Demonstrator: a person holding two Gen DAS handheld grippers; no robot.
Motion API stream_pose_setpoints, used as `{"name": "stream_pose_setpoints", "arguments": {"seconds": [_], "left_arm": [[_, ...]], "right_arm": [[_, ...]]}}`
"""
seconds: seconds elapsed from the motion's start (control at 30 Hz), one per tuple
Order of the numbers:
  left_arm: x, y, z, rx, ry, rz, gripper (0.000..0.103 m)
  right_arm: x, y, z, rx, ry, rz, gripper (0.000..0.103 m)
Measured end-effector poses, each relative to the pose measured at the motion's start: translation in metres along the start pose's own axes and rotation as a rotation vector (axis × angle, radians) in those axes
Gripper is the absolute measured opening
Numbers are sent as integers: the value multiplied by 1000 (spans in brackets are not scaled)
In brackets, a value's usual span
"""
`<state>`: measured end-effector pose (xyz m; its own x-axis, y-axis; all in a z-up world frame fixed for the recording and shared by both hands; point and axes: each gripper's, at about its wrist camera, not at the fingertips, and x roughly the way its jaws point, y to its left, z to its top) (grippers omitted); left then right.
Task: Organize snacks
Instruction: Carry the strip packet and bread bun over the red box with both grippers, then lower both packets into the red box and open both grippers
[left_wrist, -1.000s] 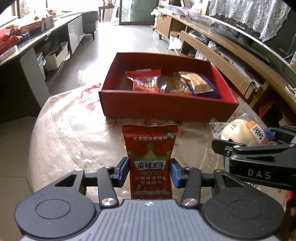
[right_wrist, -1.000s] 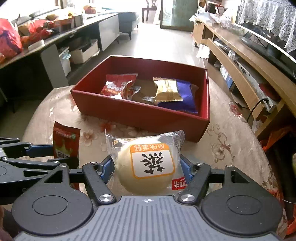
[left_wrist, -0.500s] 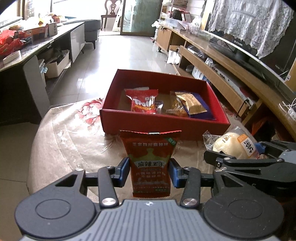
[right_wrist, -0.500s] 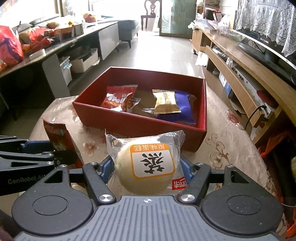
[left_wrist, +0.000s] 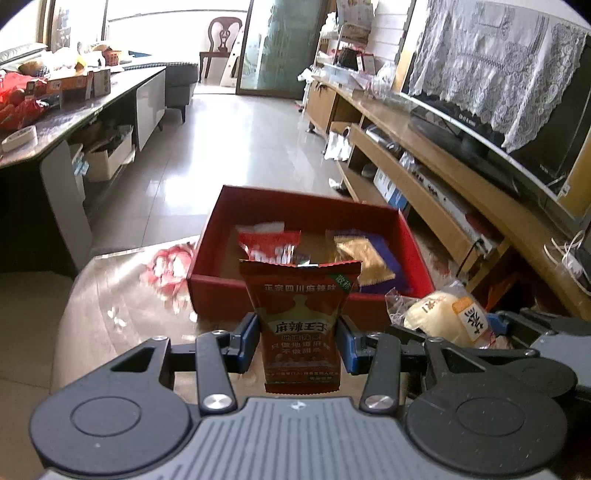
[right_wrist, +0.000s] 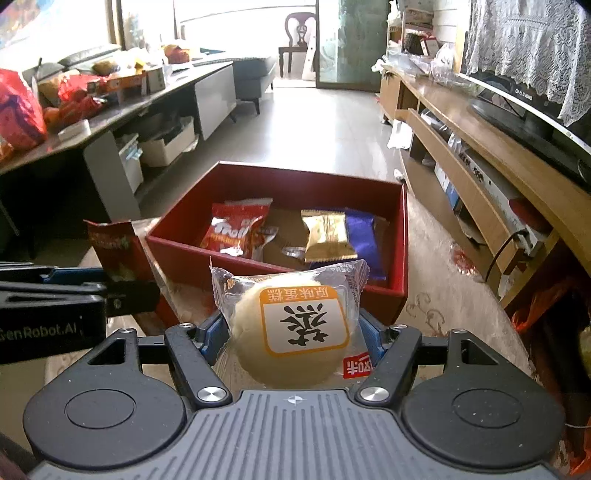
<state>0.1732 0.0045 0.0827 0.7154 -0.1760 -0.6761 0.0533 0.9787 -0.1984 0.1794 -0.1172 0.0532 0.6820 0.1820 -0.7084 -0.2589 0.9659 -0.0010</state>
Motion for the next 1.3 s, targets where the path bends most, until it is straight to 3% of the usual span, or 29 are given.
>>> {"name": "stream_pose_setpoints", "arguments": {"seconds": [0.4,0.67,0.77,1.0,1.3], "left_arm": [[38,-13,56,1,-48,23,46],[91,-15,69,2,18,70,44],[110,-16,71,-1,40,83,31],[151,-14,71,-1,93,124,31],[140,-7,77,-41,83,107,31]], "right_arm": [[23,-11,40,55,-48,10,76],[63,-28,57,84,-10,-4,76],[79,-30,56,84,19,-7,76],[104,-32,57,83,43,-15,76],[113,-40,62,104,40,-15,82]]}}
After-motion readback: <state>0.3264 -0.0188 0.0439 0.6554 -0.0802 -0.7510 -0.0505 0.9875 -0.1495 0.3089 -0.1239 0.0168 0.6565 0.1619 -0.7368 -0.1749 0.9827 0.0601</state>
